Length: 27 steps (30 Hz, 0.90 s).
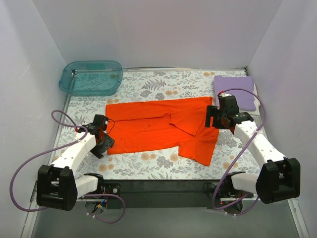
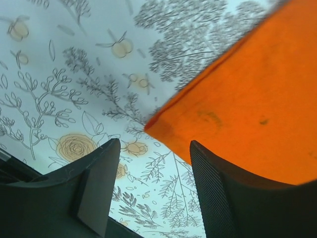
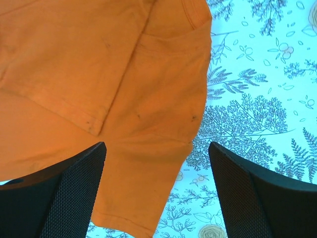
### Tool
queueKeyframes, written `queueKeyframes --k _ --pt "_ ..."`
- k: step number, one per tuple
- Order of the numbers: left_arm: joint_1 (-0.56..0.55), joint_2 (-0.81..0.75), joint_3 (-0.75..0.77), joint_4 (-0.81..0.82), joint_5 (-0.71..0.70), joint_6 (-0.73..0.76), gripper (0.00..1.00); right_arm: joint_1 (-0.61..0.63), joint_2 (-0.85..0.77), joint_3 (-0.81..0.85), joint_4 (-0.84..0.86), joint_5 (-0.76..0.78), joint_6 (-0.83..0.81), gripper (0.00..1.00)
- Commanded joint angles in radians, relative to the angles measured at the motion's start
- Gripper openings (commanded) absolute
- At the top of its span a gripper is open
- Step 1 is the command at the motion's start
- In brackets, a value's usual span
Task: Fold and stack the t-shirts
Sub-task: Fold the tshirt
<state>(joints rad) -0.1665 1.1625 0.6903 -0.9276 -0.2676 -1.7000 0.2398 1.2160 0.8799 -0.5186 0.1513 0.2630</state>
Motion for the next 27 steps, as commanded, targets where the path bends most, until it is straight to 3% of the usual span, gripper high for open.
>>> queueKeyframes --k 1,18,24,27 --pt "-0.004 -0.024 -0.046 0.009 0.021 -0.122 0.54 -0.023 -0.021 -0.022 0.008 -0.002 0.024 0.75" --pt "-0.005 -0.014 -0.149 0.199 0.025 -0.153 0.51 -0.085 -0.013 -0.062 0.014 -0.071 0.016 0.73" --pt "-0.005 -0.006 -0.184 0.208 0.074 -0.167 0.39 -0.115 -0.003 -0.087 0.015 -0.067 0.028 0.72" --pt "-0.005 -0.015 -0.195 0.2 0.074 -0.165 0.27 -0.141 0.002 -0.102 0.015 -0.087 0.045 0.72"
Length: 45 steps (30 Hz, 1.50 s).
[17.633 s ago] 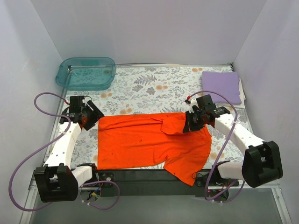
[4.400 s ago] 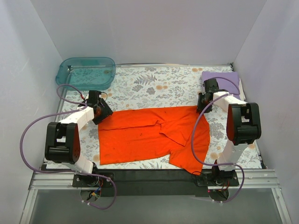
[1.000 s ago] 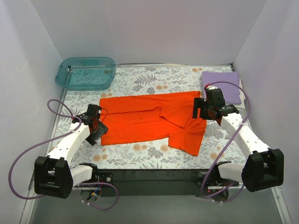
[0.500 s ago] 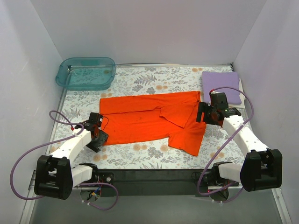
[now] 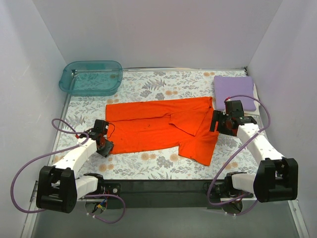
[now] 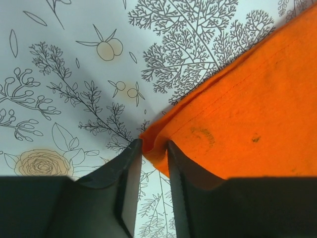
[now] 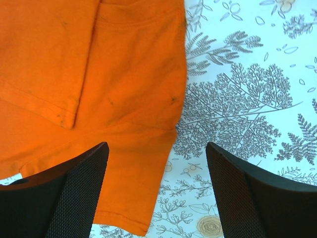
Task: Fold and stack the t-shirts
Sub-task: Fold the tshirt
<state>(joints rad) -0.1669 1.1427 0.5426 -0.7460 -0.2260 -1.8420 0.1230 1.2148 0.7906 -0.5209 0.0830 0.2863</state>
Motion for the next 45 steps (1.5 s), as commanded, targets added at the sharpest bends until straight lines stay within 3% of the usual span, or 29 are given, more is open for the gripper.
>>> queueKeyframes --k 1,6,14,24,30,31,39,45 --pt "-0.005 0.003 -0.046 0.016 0.028 -0.019 0.23 -0.032 0.008 -0.017 0.016 -0.029 0.027 0.72" --pt "-0.005 -0.009 -0.026 -0.004 0.014 0.001 0.0 -0.077 0.04 -0.051 0.033 -0.066 0.057 0.69" --pt "-0.005 -0.026 -0.001 -0.033 0.002 0.02 0.0 -0.141 0.097 -0.114 0.13 -0.146 0.106 0.54" --pt "-0.005 -0.066 0.017 -0.065 -0.021 0.023 0.0 -0.157 0.178 -0.123 0.203 -0.167 0.134 0.45" --pt "-0.005 -0.067 0.056 -0.128 -0.044 0.02 0.0 -0.174 0.177 -0.148 0.171 -0.2 0.122 0.13" --pt "-0.005 -0.069 0.072 -0.139 -0.05 0.021 0.0 -0.175 0.157 -0.149 0.154 -0.204 0.122 0.02" --pt "-0.002 -0.107 0.178 -0.279 -0.098 0.05 0.0 -0.184 0.043 -0.071 -0.123 -0.189 0.064 0.01" --pt "0.015 -0.089 0.215 -0.254 -0.095 0.116 0.0 -0.187 0.047 0.038 -0.186 -0.183 0.03 0.01"
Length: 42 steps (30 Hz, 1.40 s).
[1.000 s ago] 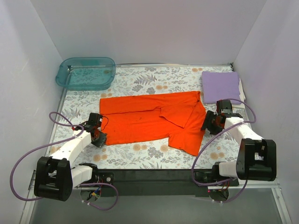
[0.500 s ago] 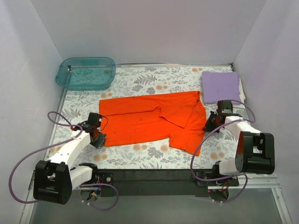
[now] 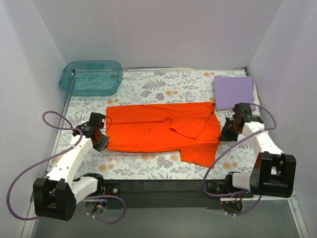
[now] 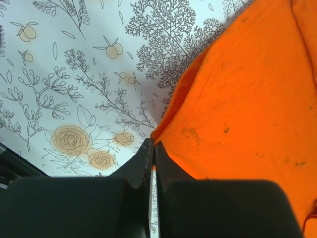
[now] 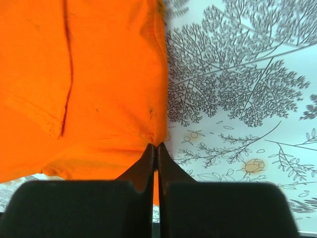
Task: Fold and stack the t-shirts
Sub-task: Fold the tshirt
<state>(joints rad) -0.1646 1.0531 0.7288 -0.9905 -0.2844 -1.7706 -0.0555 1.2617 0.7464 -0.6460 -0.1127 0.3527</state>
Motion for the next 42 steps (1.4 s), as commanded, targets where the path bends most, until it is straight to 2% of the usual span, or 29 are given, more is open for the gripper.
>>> queueKeyframes --k 1,9,20,31,42 --pt "0.031 0.022 0.029 0.002 -0.029 0.054 0.0 -0.007 0.011 0.118 -0.063 0.008 -0.04 0.01" --pt "0.123 0.157 0.076 0.168 0.067 0.167 0.0 -0.007 0.168 0.29 -0.064 -0.034 -0.057 0.01" --pt "0.155 0.358 0.198 0.28 0.059 0.24 0.0 -0.007 0.363 0.468 -0.067 -0.081 -0.072 0.01" --pt "0.155 0.473 0.262 0.369 0.044 0.304 0.0 -0.009 0.458 0.515 -0.061 -0.044 -0.078 0.01" --pt "0.157 0.528 0.207 0.466 0.05 0.324 0.0 -0.007 0.51 0.512 -0.021 -0.027 -0.081 0.04"
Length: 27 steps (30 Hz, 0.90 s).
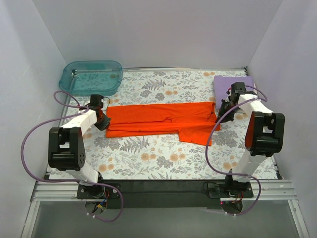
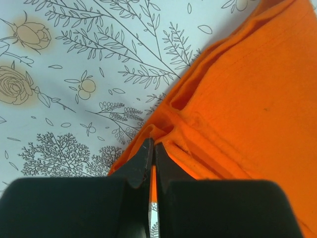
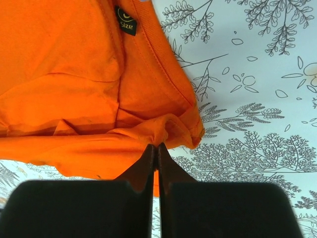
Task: Fold and stack the t-shirts
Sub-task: Fold the tshirt
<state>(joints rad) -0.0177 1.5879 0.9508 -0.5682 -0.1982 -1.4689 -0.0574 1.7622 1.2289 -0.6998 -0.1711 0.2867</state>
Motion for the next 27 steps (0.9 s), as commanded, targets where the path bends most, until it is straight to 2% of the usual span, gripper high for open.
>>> queueKeyframes --k 1,7,9,10,13,15,17,27 --pt "0.01 -0.008 -0.02 0.059 -0.041 0.027 0.0 -0.005 0.014 0.026 0.039 0.028 -0.014 0.06" --pt "0.009 -0.017 -0.027 0.103 -0.026 0.064 0.02 -0.002 0.01 0.021 0.06 0.022 -0.014 0.13" --pt "0.009 -0.026 -0.027 0.108 -0.009 0.081 0.08 -0.001 -0.001 0.018 0.06 0.022 -0.015 0.23" --pt "0.01 -0.035 -0.026 0.106 -0.006 0.085 0.16 0.001 -0.007 0.012 0.06 0.022 -0.018 0.26" --pt "0.009 -0.069 -0.03 0.096 -0.004 0.088 0.3 0.01 -0.052 -0.002 0.062 0.024 -0.029 0.39" --pt "0.009 -0.117 -0.033 0.09 0.009 0.096 0.5 0.019 -0.099 -0.028 0.062 0.013 -0.032 0.45" --pt "0.009 -0.149 -0.041 0.084 0.022 0.104 0.67 0.031 -0.153 -0.075 0.063 0.005 -0.031 0.47" --pt "0.004 -0.387 -0.152 -0.015 0.045 0.124 0.72 0.136 -0.371 -0.379 0.103 0.013 0.023 0.54"
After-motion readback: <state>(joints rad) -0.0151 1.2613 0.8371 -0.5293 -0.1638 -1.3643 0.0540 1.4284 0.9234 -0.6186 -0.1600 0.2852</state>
